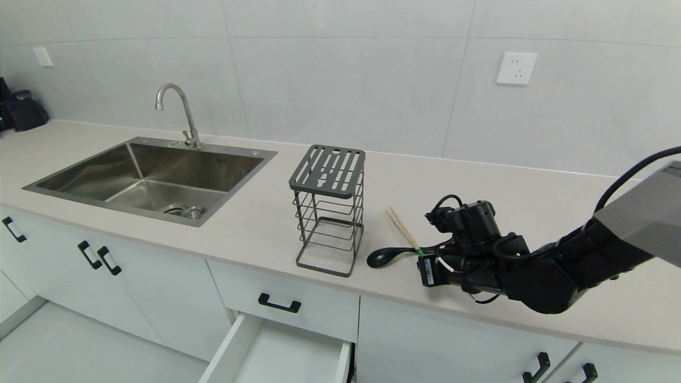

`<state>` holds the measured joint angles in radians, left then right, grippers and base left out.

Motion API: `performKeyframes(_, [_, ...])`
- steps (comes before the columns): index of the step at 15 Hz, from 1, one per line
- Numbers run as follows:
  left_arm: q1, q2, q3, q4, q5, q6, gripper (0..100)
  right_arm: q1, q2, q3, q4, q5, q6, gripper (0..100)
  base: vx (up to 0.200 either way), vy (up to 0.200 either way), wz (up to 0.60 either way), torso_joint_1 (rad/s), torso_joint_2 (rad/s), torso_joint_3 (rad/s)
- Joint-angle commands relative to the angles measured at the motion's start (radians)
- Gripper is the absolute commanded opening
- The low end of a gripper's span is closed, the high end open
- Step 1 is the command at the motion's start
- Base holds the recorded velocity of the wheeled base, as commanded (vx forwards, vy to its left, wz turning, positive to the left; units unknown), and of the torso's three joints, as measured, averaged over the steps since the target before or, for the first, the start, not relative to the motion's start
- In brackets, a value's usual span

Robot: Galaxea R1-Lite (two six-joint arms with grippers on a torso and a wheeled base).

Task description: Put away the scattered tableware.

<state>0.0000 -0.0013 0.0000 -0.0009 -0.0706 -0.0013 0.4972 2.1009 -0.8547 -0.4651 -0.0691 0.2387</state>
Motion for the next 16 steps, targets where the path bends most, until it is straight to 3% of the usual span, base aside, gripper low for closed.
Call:
performKeyframes(1, [0.0,0.001,0.0,-0.001,0.0,0.0,100,-0.011,-0.058,0.003,0.0,-0.001,0.001,0,0.0,0.0,0.0,0.0,0.0,0.0])
performKeyframes(9, [0.0,0.001,0.0,-0.001,0.0,0.0,100,-0.022,-0.308,0.115,-0.006,0.009,0.007,0,0.0,0.0,0.0,0.0,0.0,0.0])
performKeyframes(14, [0.0,0.001,0.0,-0.001,0.0,0.0,100,-0.012,-0.415,0.286,-0.27,0.066,-0.073,0,0.0,0.0,0.0,0.0,0.0,0.0])
performKeyframes(16, [0.0,0.001,0.0,-0.001,0.0,0.0,100,-0.012,-0.461,0.33,-0.385,0.138,-0.114,0,0.0,0.0,0.0,0.0,0.0,0.0])
